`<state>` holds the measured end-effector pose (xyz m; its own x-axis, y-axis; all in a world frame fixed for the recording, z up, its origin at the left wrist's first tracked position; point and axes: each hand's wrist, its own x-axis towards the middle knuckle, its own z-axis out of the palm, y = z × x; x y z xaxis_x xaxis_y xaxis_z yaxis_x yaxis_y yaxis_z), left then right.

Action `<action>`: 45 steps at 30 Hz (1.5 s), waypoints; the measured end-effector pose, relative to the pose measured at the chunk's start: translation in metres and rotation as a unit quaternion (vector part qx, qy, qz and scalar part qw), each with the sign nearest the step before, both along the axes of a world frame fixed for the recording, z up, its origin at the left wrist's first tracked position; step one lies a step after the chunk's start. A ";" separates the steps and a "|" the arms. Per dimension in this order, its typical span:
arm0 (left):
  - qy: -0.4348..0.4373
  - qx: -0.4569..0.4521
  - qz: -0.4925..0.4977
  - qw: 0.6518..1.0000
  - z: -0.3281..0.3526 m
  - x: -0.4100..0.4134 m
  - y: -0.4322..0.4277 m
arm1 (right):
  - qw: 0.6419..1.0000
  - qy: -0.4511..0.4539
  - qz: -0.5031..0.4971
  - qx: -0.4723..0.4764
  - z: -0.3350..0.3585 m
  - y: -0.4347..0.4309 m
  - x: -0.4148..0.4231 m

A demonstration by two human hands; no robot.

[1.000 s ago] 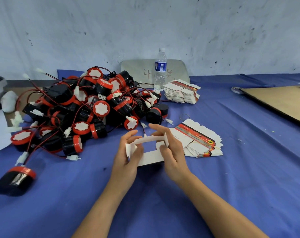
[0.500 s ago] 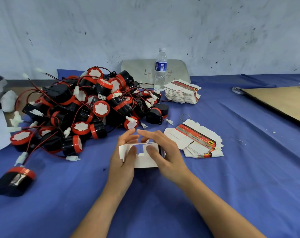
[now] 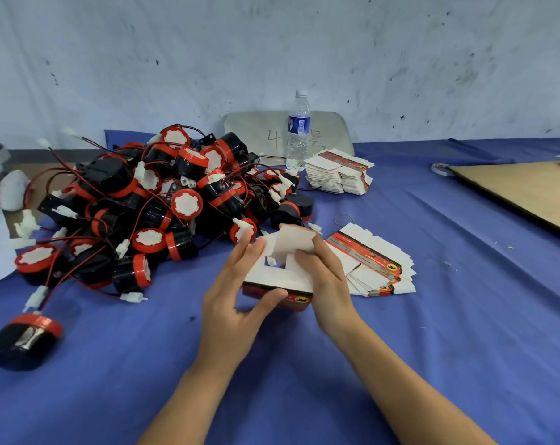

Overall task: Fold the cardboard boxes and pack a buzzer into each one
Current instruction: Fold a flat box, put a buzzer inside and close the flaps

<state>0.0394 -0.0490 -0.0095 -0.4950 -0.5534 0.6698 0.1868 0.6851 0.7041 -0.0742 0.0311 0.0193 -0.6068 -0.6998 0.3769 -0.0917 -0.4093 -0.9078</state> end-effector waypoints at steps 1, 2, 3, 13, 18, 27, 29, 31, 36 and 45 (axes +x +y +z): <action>0.000 -0.006 -0.004 1.000 0.000 0.000 0.000 | 1.000 -0.010 0.004 -0.002 0.000 0.000 -0.002; -0.002 -0.010 -0.005 1.000 -0.001 0.000 0.000 | 1.000 -0.017 0.013 -0.004 0.001 0.001 -0.002; -0.004 -0.010 -0.006 1.000 -0.001 -0.001 0.000 | 1.000 -0.021 0.019 -0.003 0.000 0.002 -0.003; 0.000 0.017 0.003 1.000 -0.005 -0.001 0.002 | 0.995 0.070 0.074 0.003 0.005 0.009 -0.013; 0.054 0.090 -0.012 0.994 -0.010 -0.001 0.003 | 0.995 0.058 0.078 0.030 0.008 0.008 -0.010; 0.031 0.043 0.023 0.998 -0.007 0.002 0.001 | 0.976 0.063 0.150 0.144 0.013 0.014 -0.019; 0.012 0.016 0.020 1.000 -0.005 0.000 0.003 | 0.969 0.025 0.186 0.158 0.010 0.013 -0.021; -0.005 0.027 -0.029 0.999 -0.003 -0.001 0.005 | 0.969 -0.018 0.199 0.145 0.006 0.010 -0.020; -0.081 0.007 -0.043 0.996 -0.008 -0.004 0.004 | 0.977 -0.039 0.174 0.113 0.002 0.009 -0.022; -0.063 -0.050 0.026 0.996 -0.010 -0.004 0.005 | 0.983 0.040 0.148 0.099 0.000 0.007 -0.016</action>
<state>0.0350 -0.0440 -0.0193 -0.5510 -0.5137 0.6576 0.0634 0.7600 0.6468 -0.0901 0.0377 0.0188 -0.3392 -0.9061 0.2529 -0.0692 -0.2441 -0.9673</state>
